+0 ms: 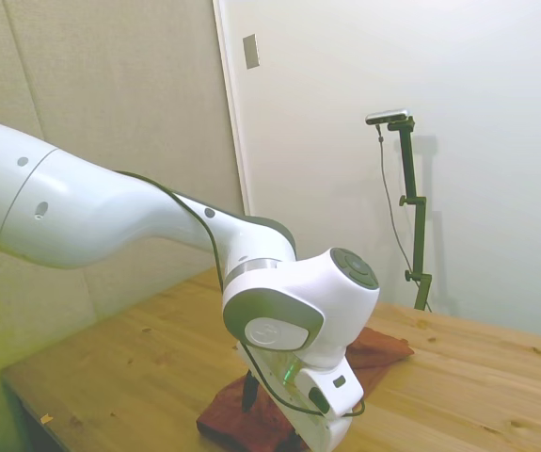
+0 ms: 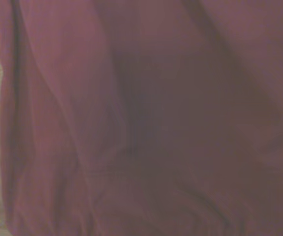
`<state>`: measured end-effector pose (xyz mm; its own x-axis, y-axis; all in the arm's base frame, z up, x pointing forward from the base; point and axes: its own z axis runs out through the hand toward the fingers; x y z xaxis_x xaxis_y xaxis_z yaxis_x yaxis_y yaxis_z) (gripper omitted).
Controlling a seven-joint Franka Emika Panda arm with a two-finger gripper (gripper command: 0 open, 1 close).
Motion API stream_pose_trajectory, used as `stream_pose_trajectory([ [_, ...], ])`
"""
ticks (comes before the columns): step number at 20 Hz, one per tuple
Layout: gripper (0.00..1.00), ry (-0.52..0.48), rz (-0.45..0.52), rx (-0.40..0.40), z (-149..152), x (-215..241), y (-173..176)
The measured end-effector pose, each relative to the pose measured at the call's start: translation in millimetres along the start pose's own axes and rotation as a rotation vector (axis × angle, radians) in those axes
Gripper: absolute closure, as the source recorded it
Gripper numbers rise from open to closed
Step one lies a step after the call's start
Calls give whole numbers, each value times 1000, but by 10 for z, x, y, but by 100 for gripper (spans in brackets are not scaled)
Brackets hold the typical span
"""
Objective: Unfold the shorts
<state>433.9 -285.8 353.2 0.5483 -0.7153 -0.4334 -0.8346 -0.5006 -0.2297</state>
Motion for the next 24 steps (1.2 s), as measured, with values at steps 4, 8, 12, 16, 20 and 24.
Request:
stream_pose_trajectory([
  [4, 100, -3, -1, -1, 13, -2, 8],
  [8, 100, -4, 0, 0, 17, 0, 21],
  [12, 100, -2, 1, 2, 7, -4, 31],
  [16, 100, 2, 0, 5, -18, -15, 32],
  [20, 100, 6, 0, 8, -43, -20, 41],
  [24, 100, 28, -29, 18, -158, -130, -75],
])
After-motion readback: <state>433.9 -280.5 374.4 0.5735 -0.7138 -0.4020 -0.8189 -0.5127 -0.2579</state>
